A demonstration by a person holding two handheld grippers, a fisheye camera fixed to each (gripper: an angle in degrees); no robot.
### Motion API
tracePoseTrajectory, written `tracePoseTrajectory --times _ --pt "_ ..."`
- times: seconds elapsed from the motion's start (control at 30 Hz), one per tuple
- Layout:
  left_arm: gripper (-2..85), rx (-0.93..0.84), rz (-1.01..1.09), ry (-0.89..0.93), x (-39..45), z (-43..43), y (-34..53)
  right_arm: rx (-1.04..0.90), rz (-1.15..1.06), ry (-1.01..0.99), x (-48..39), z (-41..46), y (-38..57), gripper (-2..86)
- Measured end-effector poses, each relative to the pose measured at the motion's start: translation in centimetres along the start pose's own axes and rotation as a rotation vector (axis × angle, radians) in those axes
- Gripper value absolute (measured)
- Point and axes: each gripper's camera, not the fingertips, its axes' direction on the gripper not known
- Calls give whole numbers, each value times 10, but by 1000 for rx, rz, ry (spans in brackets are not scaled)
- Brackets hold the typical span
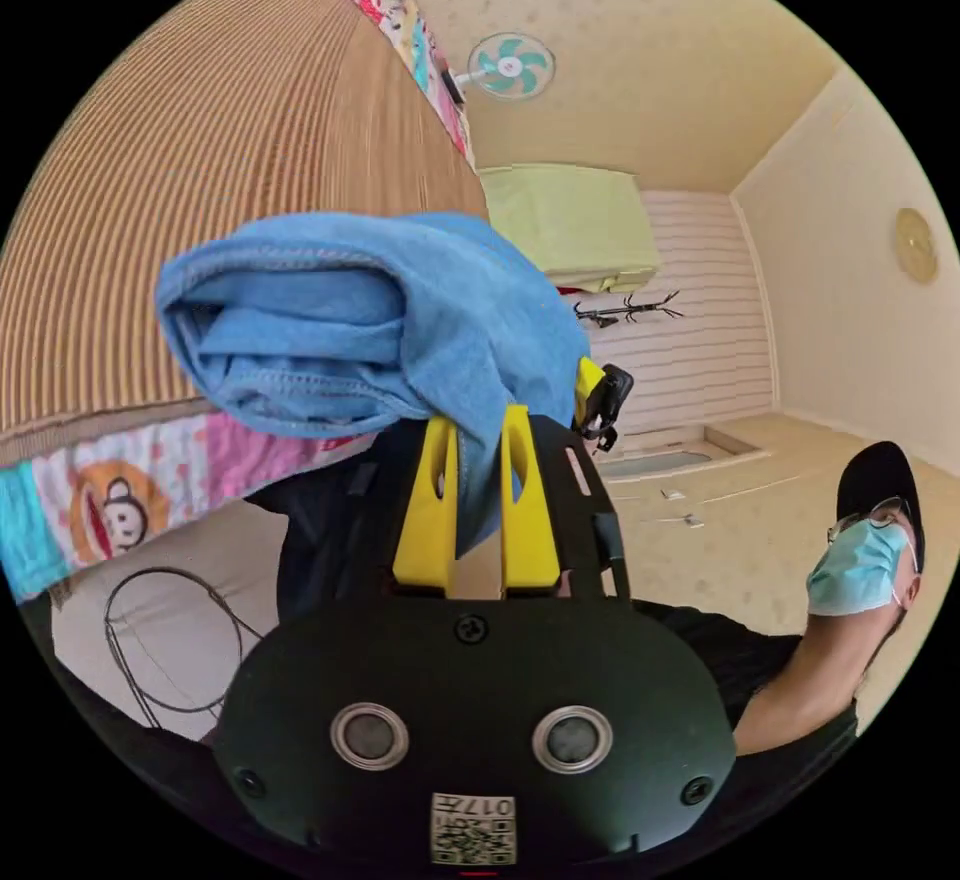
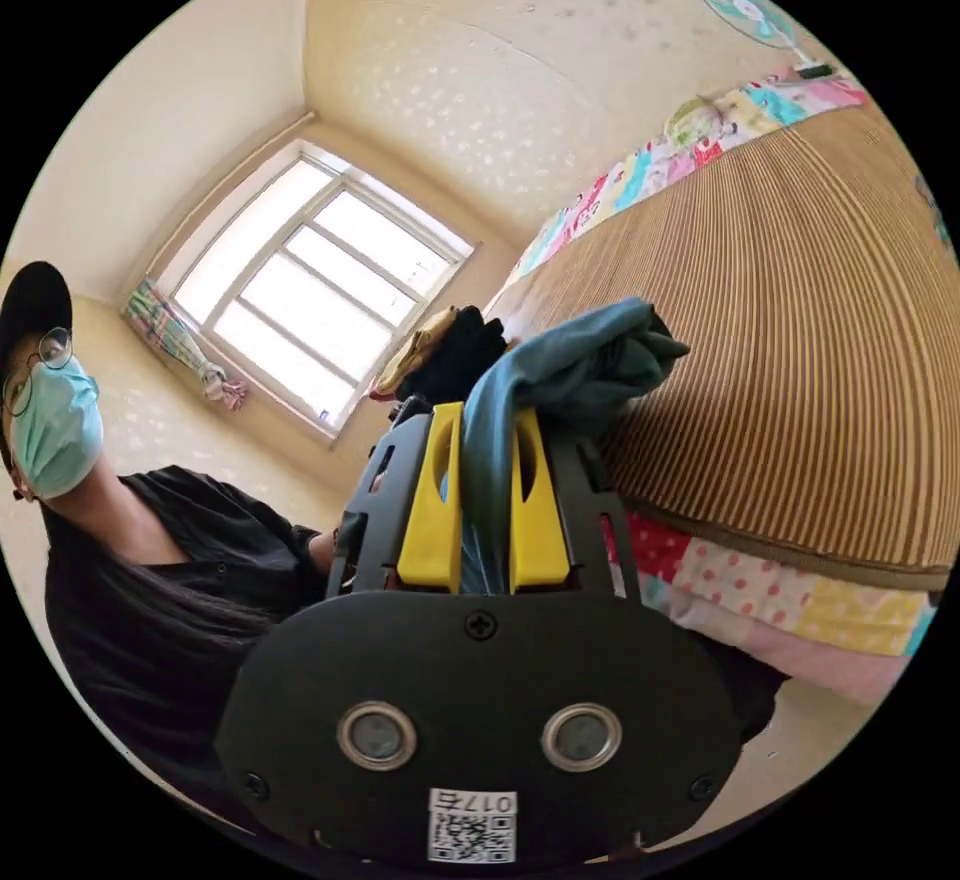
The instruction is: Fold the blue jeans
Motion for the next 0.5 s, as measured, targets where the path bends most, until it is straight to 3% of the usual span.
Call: tracePoseTrajectory --times 0.07,0.17,0.23,0.3,0.33,0.37,0.43,0.5 --pt "66 -33 130 7 50 40 -28 49 -134 159 -42 -82 -29 69" --pt "67 -56 269 85 122 106 -81 184 -162 415 -73 -201 -52 73" --pt "80 -38 469 83 174 159 -122 290 -181 629 -82 -268 -54 81" --pt "94 -95 459 39 179 201 -144 406 -86 848 -67 -330 -48 93" --pt "98 -170 406 49 167 223 -150 468 101 941 -42 -369 -39 102" --pt "97 -203 393 72 158 230 -148 502 356 975 -9 -405 -21 112" --pt "86 -251 386 108 108 235 -116 506 580 977 28 -427 20 119" --pt "81 -255 365 -10 59 218 -85 502 615 964 49 -411 63 105"
